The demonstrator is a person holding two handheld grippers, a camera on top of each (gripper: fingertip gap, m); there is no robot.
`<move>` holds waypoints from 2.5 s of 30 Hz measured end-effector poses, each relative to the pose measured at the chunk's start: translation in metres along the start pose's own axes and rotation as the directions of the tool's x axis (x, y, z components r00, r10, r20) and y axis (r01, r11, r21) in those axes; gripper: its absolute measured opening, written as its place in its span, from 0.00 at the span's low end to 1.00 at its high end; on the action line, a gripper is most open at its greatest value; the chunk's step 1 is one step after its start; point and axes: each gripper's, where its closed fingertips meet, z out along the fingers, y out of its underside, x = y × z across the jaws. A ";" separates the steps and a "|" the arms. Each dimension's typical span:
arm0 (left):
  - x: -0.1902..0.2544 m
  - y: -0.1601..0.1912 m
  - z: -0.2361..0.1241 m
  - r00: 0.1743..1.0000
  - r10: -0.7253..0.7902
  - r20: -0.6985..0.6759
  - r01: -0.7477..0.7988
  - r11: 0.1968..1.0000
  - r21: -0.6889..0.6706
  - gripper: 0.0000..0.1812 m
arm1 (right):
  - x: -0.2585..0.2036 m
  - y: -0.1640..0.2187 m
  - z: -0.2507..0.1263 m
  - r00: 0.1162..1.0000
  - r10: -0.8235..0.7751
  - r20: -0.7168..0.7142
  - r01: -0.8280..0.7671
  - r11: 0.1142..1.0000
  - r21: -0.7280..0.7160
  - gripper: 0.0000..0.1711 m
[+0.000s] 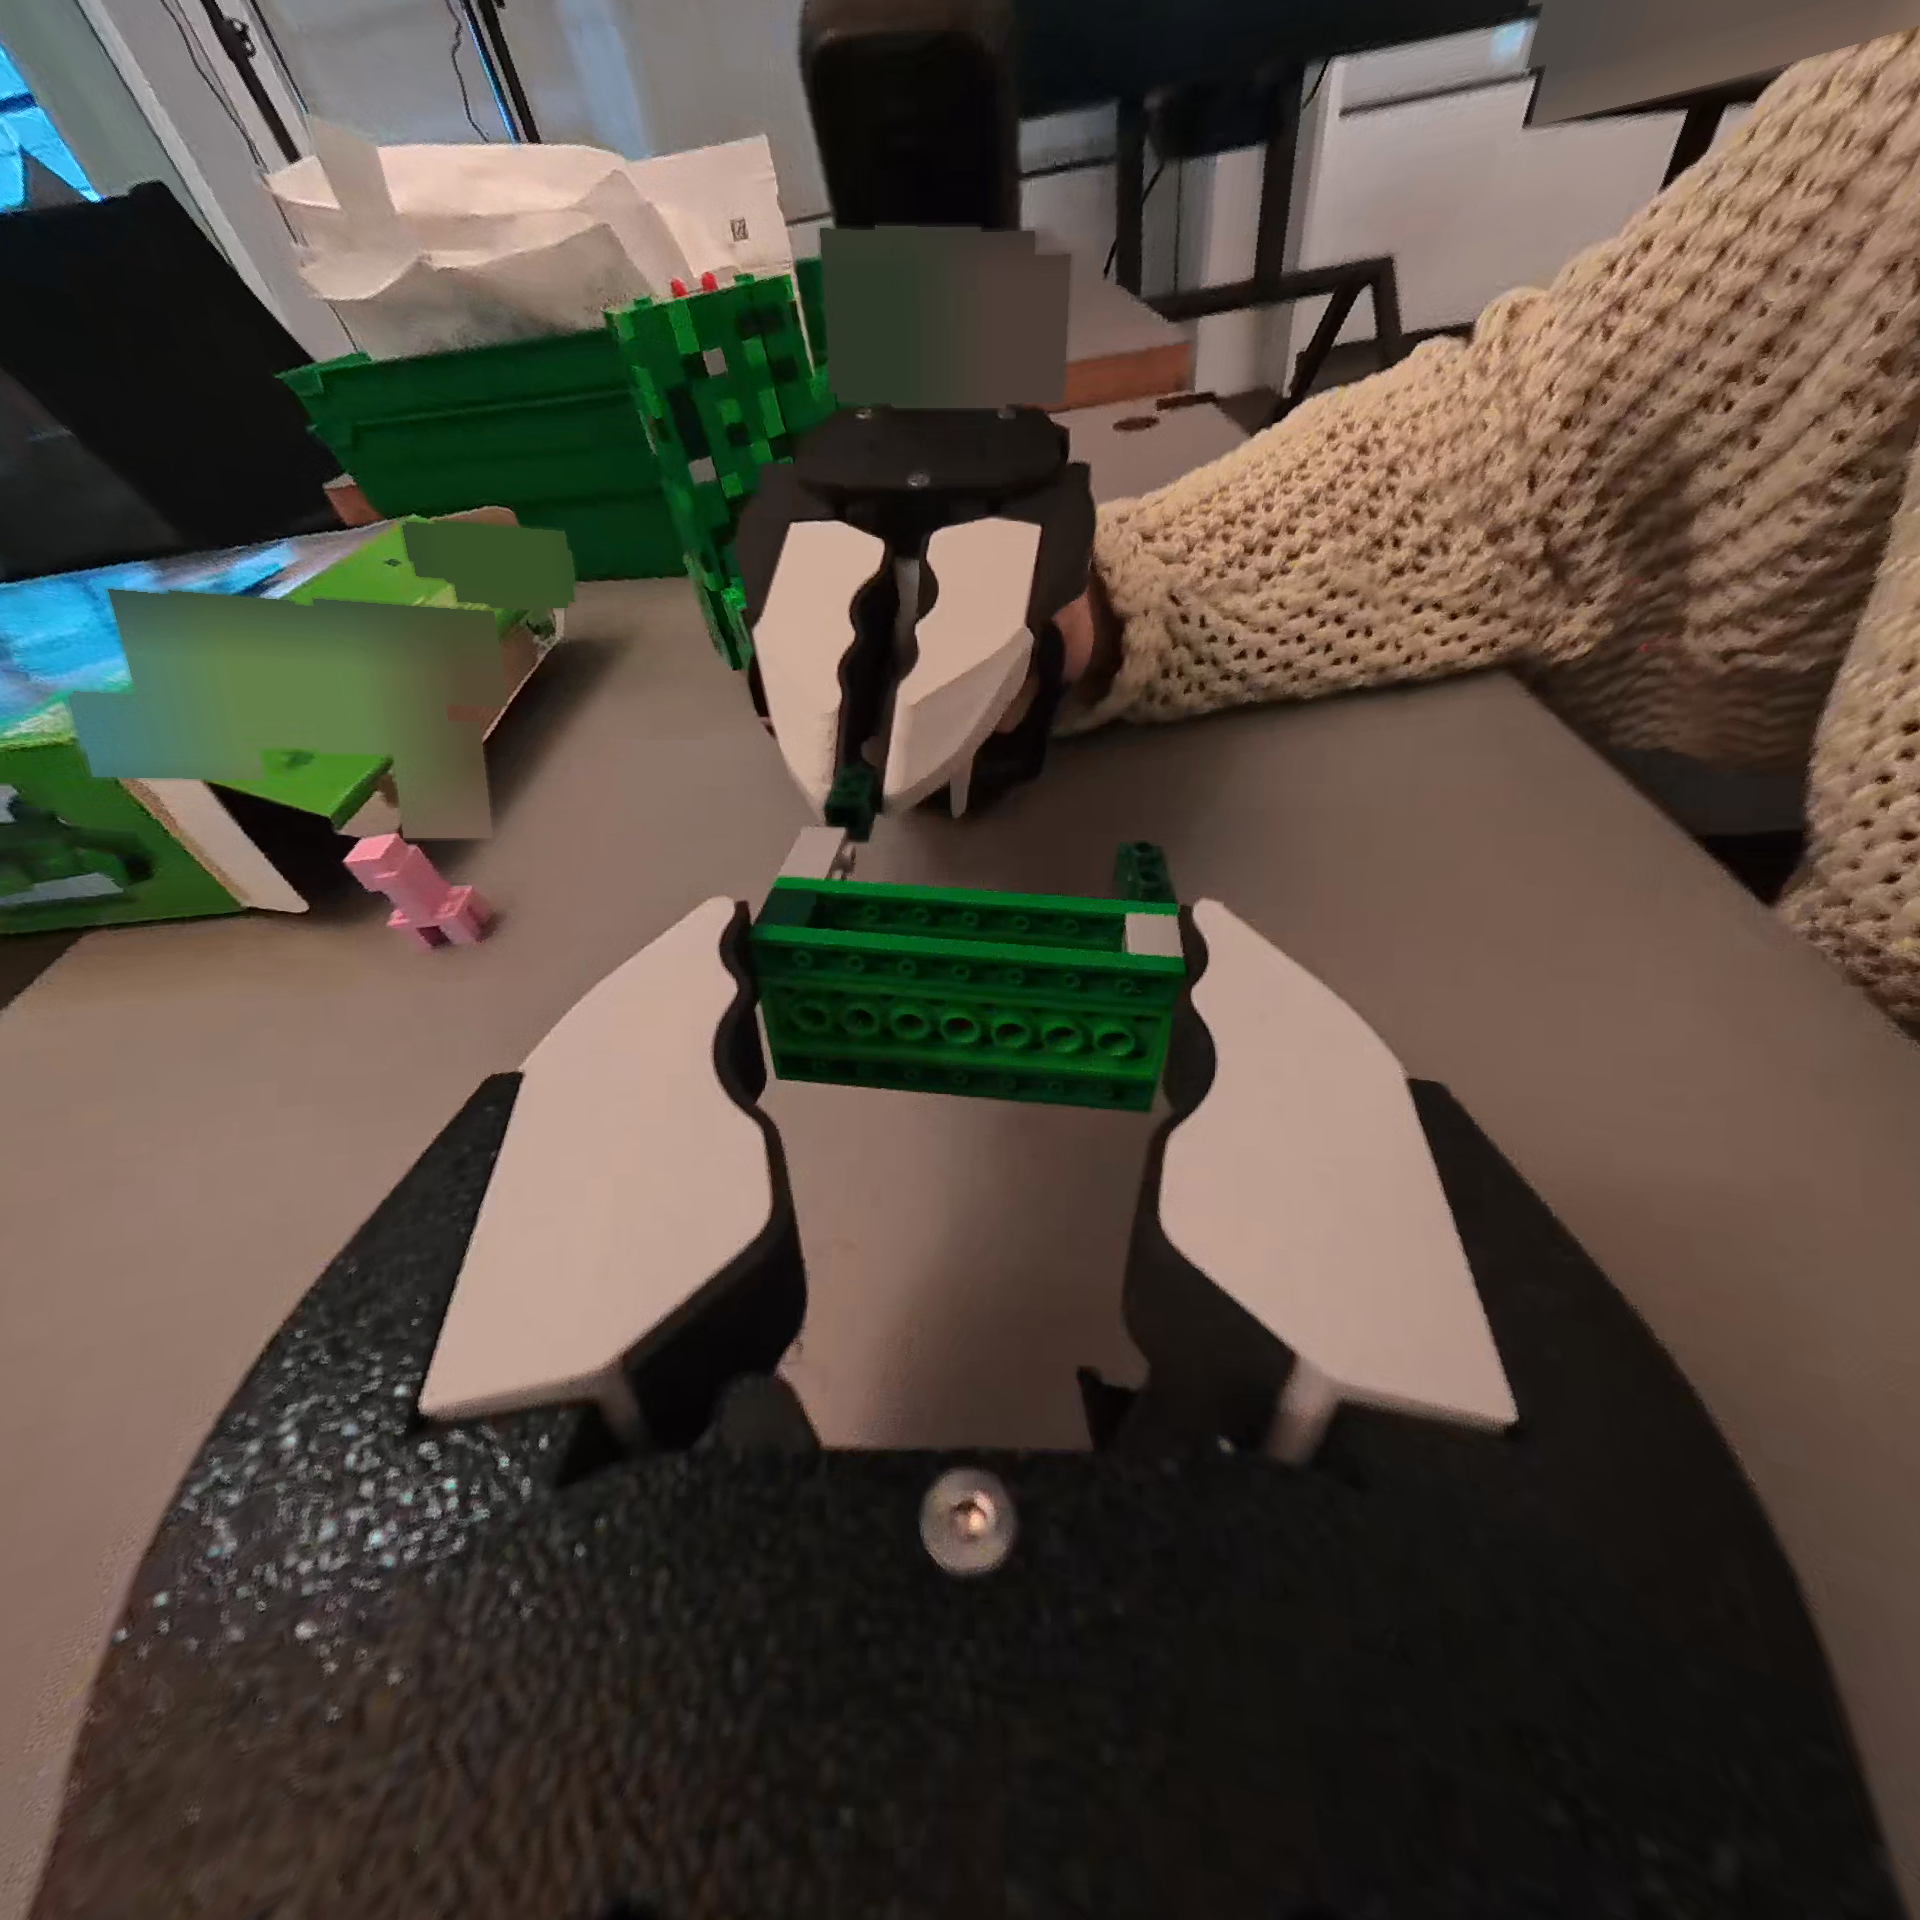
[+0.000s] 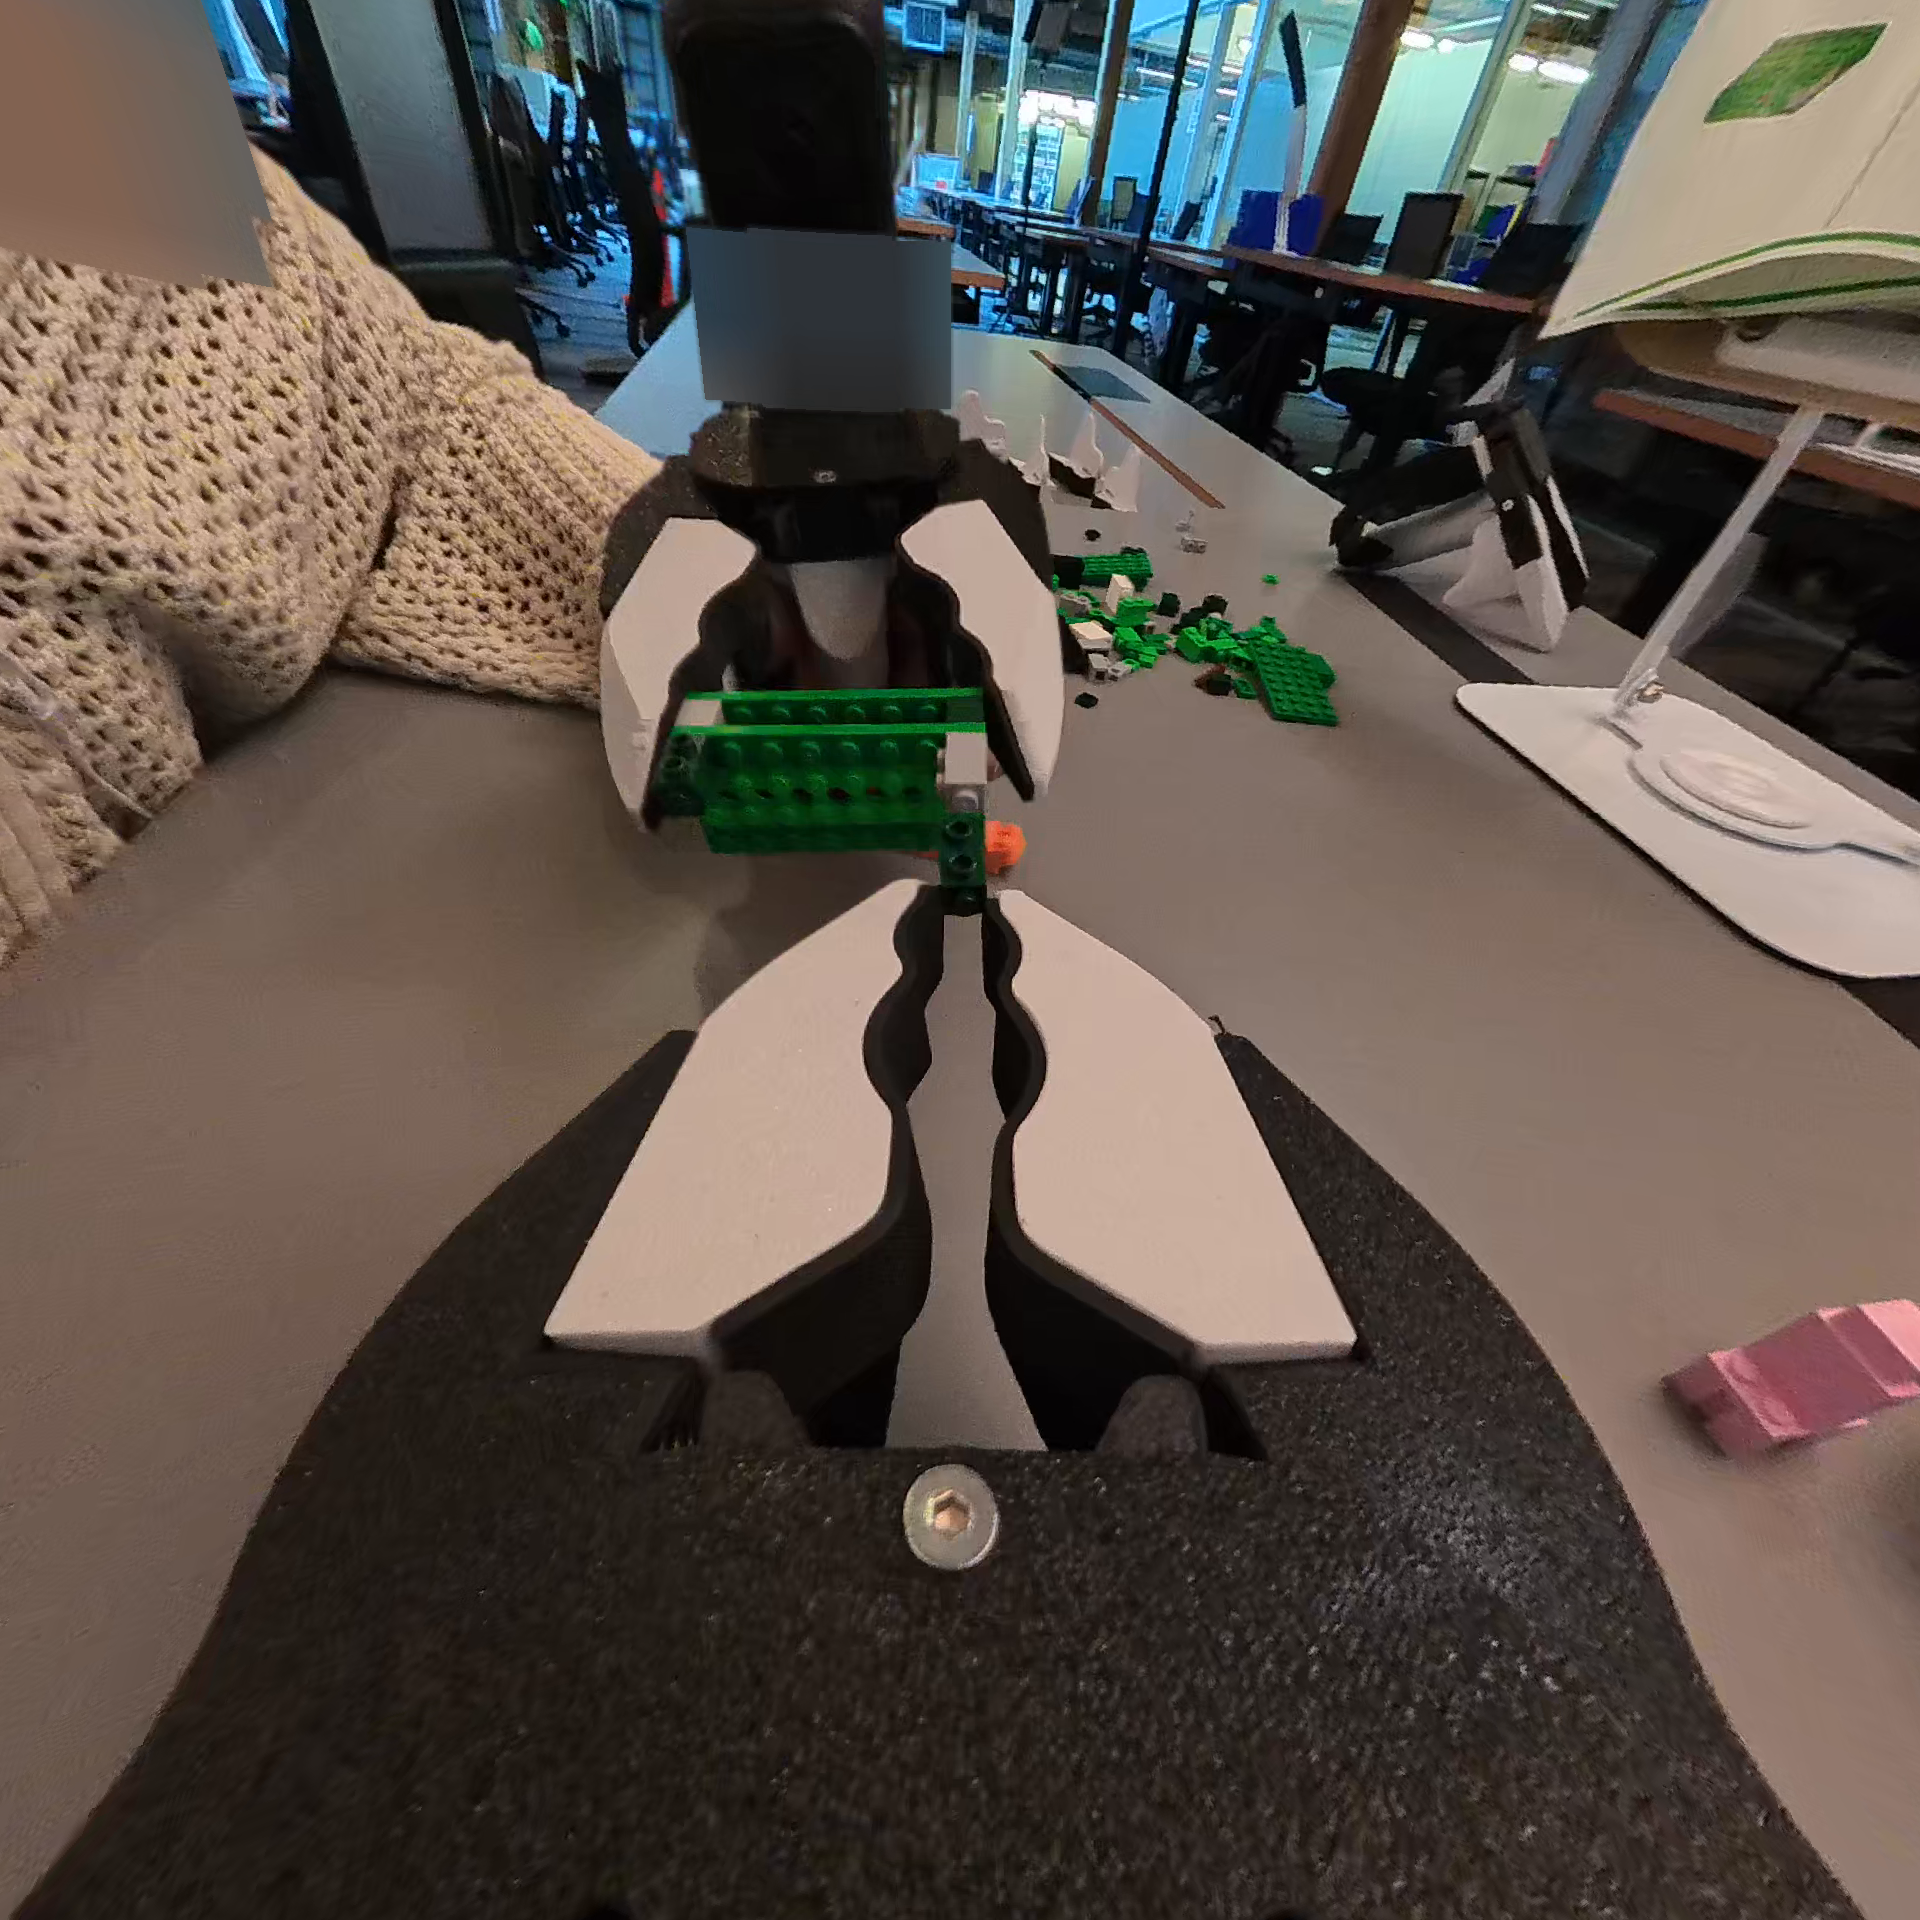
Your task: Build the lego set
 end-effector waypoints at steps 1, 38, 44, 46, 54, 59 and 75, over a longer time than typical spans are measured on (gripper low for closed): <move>0.000 0.000 0.000 1.000 -0.018 -0.008 0.018 1.000 0.014 0.42 | -0.001 0.000 0.001 1.000 -0.011 -0.004 0.011 1.000 -0.001 0.04; 0.000 0.016 0.003 0.997 0.067 0.028 -0.064 0.994 -0.089 0.42 | 0.002 0.006 0.008 0.998 -0.034 -0.048 0.031 0.997 -0.064 0.04; 0.001 0.036 0.006 0.994 0.105 0.008 -0.100 0.969 -0.227 0.42 | 0.002 0.028 0.010 0.994 -0.093 -0.057 0.075 0.963 -0.260 0.04; 0.001 0.043 0.007 0.995 0.104 -0.005 -0.101 0.957 -0.273 0.42 | 0.002 0.031 0.009 0.994 -0.093 -0.055 0.071 0.948 -0.310 0.04; 0.002 0.050 0.008 0.995 0.102 -0.009 -0.100 0.941 -0.322 0.42 | 0.002 0.040 0.011 0.998 -0.034 -0.060 0.010 0.934 -0.357 0.04; 0.003 0.045 0.005 0.995 0.095 -0.016 -0.095 0.953 -0.288 0.42 | 0.001 0.038 0.013 0.998 -0.031 -0.056 0.013 0.953 -0.301 0.04; 0.005 -0.010 0.001 0.996 -0.073 -0.059 0.078 0.993 0.094 0.42 | -0.005 -0.006 0.013 0.992 -0.082 -0.095 0.079 0.996 -0.037 0.04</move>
